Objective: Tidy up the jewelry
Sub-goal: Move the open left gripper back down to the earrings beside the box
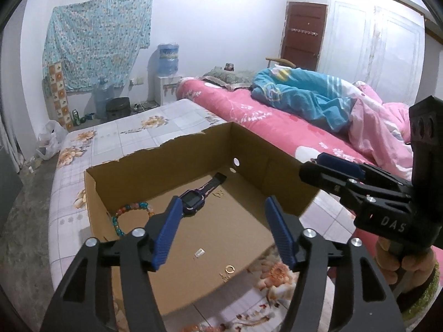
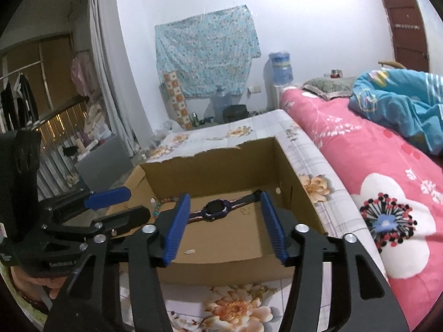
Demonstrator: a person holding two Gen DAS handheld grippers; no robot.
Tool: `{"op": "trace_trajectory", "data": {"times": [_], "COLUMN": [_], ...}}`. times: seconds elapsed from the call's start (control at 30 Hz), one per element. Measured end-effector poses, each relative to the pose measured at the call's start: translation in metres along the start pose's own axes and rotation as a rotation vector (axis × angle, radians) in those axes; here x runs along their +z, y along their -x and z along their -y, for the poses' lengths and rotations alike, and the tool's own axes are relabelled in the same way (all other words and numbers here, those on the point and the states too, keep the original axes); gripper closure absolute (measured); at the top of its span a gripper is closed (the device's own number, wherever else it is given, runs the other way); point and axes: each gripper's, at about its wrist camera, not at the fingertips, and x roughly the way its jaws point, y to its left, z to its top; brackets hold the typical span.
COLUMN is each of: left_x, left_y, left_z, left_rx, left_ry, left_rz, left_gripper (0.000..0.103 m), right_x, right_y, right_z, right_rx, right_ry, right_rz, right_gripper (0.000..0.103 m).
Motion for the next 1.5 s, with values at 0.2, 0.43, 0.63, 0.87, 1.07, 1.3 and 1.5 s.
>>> {"op": "trace_trajectory", "data": {"times": [0.2, 0.43, 0.63, 0.87, 1.07, 1.3, 1.5], "left_x": [-0.010, -0.019, -0.026, -0.033, -0.040, -0.062, -0.077], "left_y": [0.019, 0.035, 0.045, 0.048, 0.041, 0.014, -0.015], "left_z": [0.007, 0.014, 0.024, 0.037, 0.045, 0.052, 0.055], "left_rx": [-0.012, -0.026, -0.036, -0.062, -0.085, -0.088, -0.072], "left_ry": [-0.007, 0.008, -0.004, -0.023, -0.033, -0.058, -0.101], "left_rz": [0.013, 0.011, 0.014, 0.012, -0.006, -0.078, -0.142], "left_gripper": [0.027, 0.018, 0.012, 0.009, 0.009, 0.009, 0.009], "right_x": [-0.002, -0.006, -0.010, -0.017, -0.029, -0.056, -0.078], "right_y": [0.018, 0.035, 0.050, 0.061, 0.072, 0.064, 0.039], "right_z": [0.001, 0.003, 0.003, 0.013, 0.043, 0.082, 0.093], "right_rx": [0.017, 0.025, 0.023, 0.012, -0.048, -0.092, -0.068], "right_ry": [-0.025, -0.048, -0.060, -0.080, -0.123, -0.193, -0.238], "right_rz": [0.024, 0.043, 0.065, 0.075, 0.070, -0.028, -0.144], "right_gripper": [0.033, 0.026, 0.023, 0.020, 0.020, 0.020, 0.037]}}
